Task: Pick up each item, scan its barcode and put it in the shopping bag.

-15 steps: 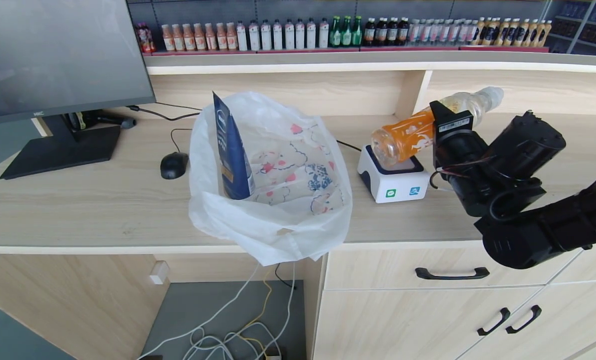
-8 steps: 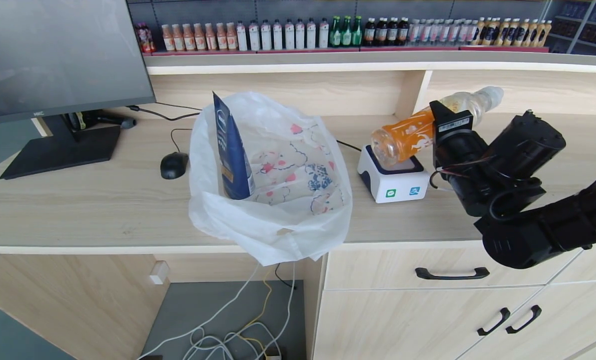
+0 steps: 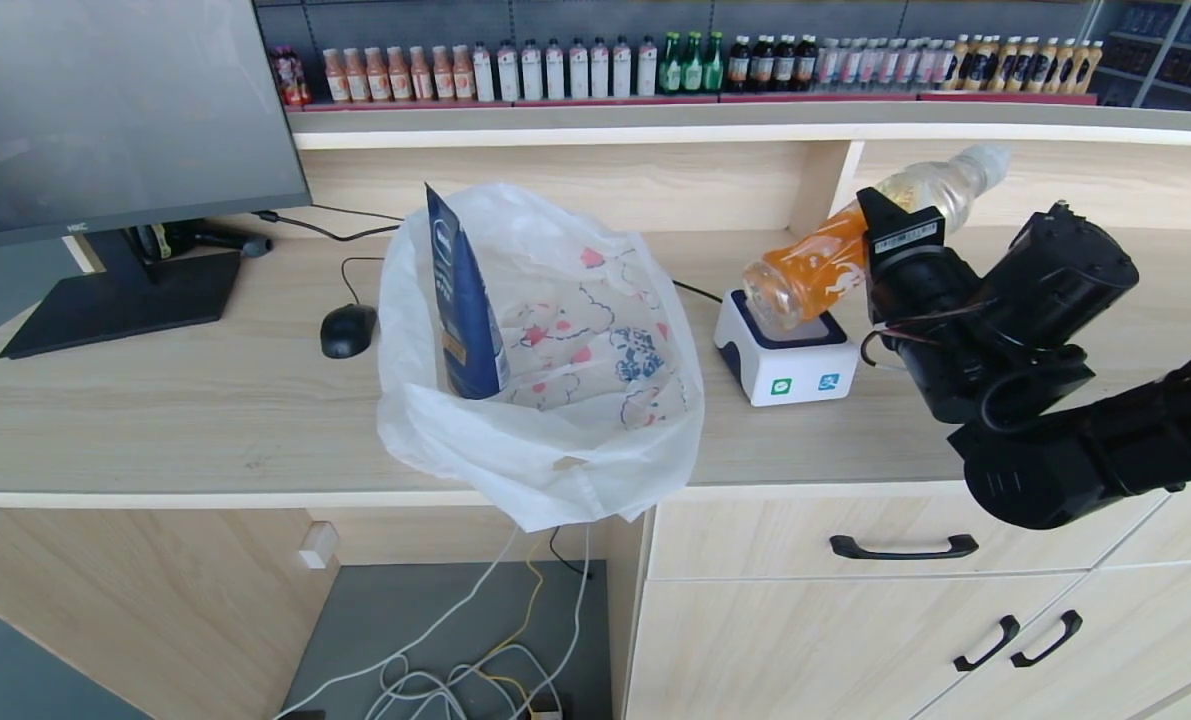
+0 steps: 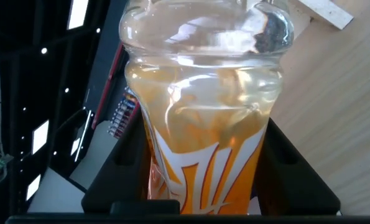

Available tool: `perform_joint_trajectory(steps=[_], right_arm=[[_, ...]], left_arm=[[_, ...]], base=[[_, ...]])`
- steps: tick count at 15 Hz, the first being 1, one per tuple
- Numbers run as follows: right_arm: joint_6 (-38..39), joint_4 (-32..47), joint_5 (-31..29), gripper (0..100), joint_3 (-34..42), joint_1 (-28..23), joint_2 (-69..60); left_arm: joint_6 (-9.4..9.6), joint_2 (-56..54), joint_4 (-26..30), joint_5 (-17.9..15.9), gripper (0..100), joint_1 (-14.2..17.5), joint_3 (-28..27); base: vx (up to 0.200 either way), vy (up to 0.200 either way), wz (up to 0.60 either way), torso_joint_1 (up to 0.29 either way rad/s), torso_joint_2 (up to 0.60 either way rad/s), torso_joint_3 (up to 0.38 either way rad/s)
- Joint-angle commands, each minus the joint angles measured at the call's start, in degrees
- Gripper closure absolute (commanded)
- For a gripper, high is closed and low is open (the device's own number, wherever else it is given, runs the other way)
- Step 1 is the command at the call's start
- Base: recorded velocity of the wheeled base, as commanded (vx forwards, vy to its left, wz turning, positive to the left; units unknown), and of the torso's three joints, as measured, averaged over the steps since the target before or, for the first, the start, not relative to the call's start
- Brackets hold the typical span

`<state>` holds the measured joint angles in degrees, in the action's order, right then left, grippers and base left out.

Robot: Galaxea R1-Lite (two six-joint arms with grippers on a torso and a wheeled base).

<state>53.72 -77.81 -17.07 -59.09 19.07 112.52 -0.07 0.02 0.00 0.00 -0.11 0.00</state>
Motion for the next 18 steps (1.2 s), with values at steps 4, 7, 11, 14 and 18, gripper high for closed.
perform_joint_trajectory(steps=[4,7,11,14,18], right_arm=[[-7.58,-0.15,1.25,100,-2.0,3.52,-2.48],[-15.4,-0.59,1.95,100,-3.49,4.84,-2.57],[-28.15,-1.46,1.69,100,-4.46,9.59,-3.8],[-41.16,-2.61,1.86,100,-7.01,13.54,-3.36],[-54.78,-2.87,1.86,100,-8.15,20.57,-2.74]], left_arm=[[-0.01,-0.02,0.0,0.0,0,0.11,0.0],[-0.01,-0.02,0.0,0.0,0,0.02,0.0],[-0.01,-0.02,0.0,0.0,0,0.02,0.0],[-0.01,-0.02,0.0,0.0,0,0.02,0.0],[-0.01,-0.02,0.0,0.0,0,0.02,0.0]], base=[[0.0,0.0,0.0,0.0,0.0,0.0],[0.0,0.0,0.0,0.0,0.0,0.0],[0.0,0.0,0.0,0.0,0.0,0.0],[0.0,0.0,0.0,0.0,0.0,0.0],[0.0,0.0,0.0,0.0,0.0,0.0]])
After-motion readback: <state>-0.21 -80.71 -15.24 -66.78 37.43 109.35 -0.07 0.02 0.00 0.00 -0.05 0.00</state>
